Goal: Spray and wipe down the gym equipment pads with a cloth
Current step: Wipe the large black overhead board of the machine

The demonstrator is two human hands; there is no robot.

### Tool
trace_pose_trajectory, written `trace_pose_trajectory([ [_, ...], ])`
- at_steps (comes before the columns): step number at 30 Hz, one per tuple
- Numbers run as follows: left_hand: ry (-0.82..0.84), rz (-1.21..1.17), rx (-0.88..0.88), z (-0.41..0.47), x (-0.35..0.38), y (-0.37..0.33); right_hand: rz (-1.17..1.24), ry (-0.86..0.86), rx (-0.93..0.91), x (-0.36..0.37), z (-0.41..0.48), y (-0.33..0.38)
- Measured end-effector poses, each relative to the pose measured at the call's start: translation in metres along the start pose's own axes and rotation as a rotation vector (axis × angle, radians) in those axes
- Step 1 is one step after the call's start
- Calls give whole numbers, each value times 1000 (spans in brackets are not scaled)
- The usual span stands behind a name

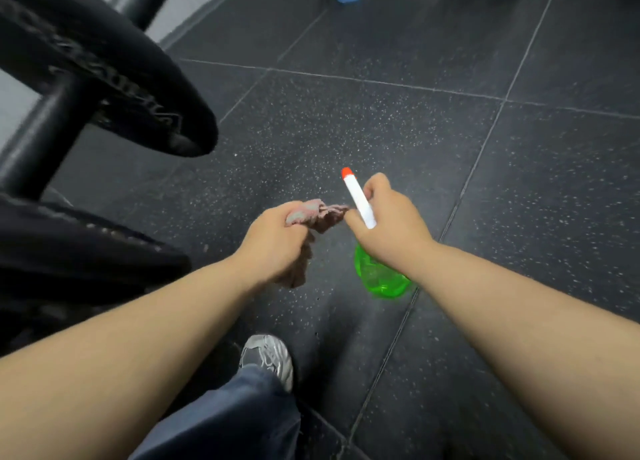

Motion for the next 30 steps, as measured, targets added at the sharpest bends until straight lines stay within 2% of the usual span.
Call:
trace_pose_trajectory([
  [5,-58,2,12,-95,-72,-38,-27,56,-162,-32,-62,122],
  [9,-142,47,138,-161,-143,-95,0,14,-270,-57,-121,221],
  [12,-249,141,210,-215,-193,-123,28,-14,-297,-72,-156,281],
  [16,-409,199,296,-311,-263,-154,2,-7,-459,-90,-224,381],
  [24,-685,237,380,-488,-376,-191,212,35,-691,-98,-342,539],
  [30,-830,258,429,-592,-427,-204,417,12,-783,-102,-423,610],
])
Point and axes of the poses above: each hand's wrist, its own z-axis towards the middle knuckle, its own x-axis out of the palm, y = z × x, the point moved 8 cm from there along z, towards the middle knuckle, and after that the axes turned 5 degrees about x, right-handed, at the moved point
